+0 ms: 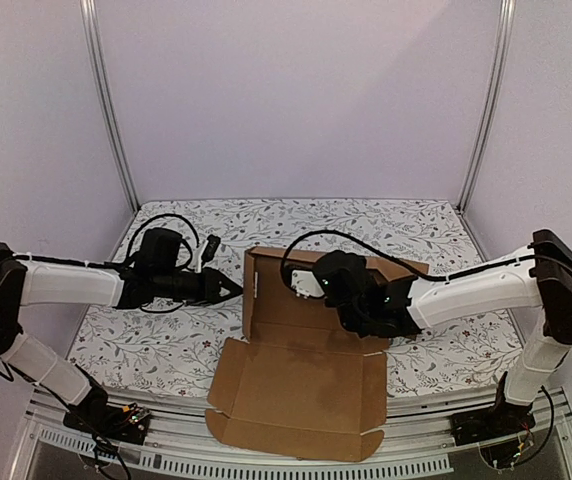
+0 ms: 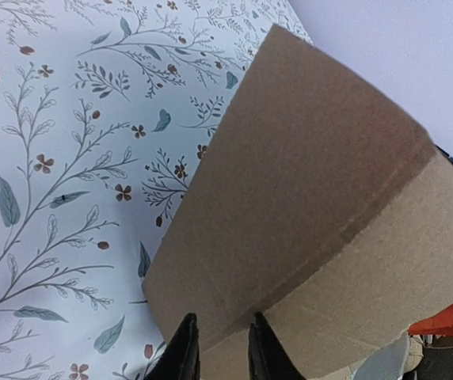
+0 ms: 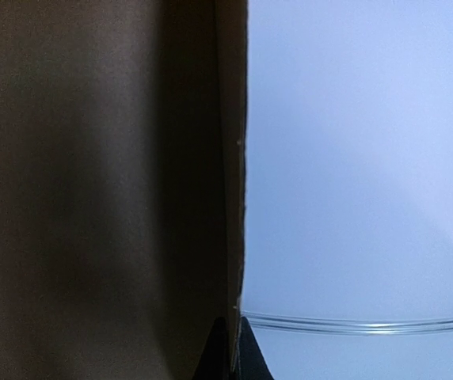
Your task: Fold the paper box
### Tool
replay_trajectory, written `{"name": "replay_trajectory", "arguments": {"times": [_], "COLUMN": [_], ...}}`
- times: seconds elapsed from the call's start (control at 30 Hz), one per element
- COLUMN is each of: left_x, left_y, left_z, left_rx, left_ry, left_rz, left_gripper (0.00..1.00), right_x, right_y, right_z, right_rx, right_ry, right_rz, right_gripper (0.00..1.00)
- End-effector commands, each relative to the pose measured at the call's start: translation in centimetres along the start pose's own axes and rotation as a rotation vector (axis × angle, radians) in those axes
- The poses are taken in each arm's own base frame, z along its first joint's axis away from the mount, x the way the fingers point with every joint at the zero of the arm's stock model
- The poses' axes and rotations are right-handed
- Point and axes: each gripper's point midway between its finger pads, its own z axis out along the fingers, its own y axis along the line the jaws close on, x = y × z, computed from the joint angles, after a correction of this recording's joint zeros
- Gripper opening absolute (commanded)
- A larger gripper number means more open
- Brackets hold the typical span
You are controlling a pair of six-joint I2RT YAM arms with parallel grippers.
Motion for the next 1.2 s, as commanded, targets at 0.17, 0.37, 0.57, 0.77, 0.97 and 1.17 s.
{"name": "replay_trajectory", "arguments": {"times": [0.17,0.37,0.57,0.77,0.97,1.17], "left_x": [1.4,2.4,2.8,2.7,3.6,4.2], "left_y": [-0.3,-0.9,-1.5,-2.2,-2.9,-2.9], "left_z": [-0.9,-1.7,-2.9,-4.6,-4.7,-4.4], "left_rx": [-0.014,-0.014,-0.034,-0.051,-0.041,-0.090], "left_ry": [-0.003,-0.010,-0.037,-0.088,-0.098,-0.105], "left_rz": [0.067,0.120,0.162,0.215,0.277,0.342], "left_gripper": [0.32,0.45,0.51,0.58,0.63,0.67], "right_x": [-0.9,-1.6,-2.0,-2.5,-3.0,-3.3], "right_y": [0.5,0.6,1.1,1.3,1.1,0.8], "right_z": [-2.4,-3.5,-4.6,-5.5,-6.6,-7.7], "right_rx": [0.059,0.094,0.107,0.117,0.135,0.151], "right_ry": [-0.029,-0.031,-0.030,-0.038,-0.039,-0.041], "right_rz": [-0.076,-0.127,-0.170,-0.191,-0.203,-0.211], "right_gripper": [0.00,0.00,0.00,0.00,0.00,0.00]}}
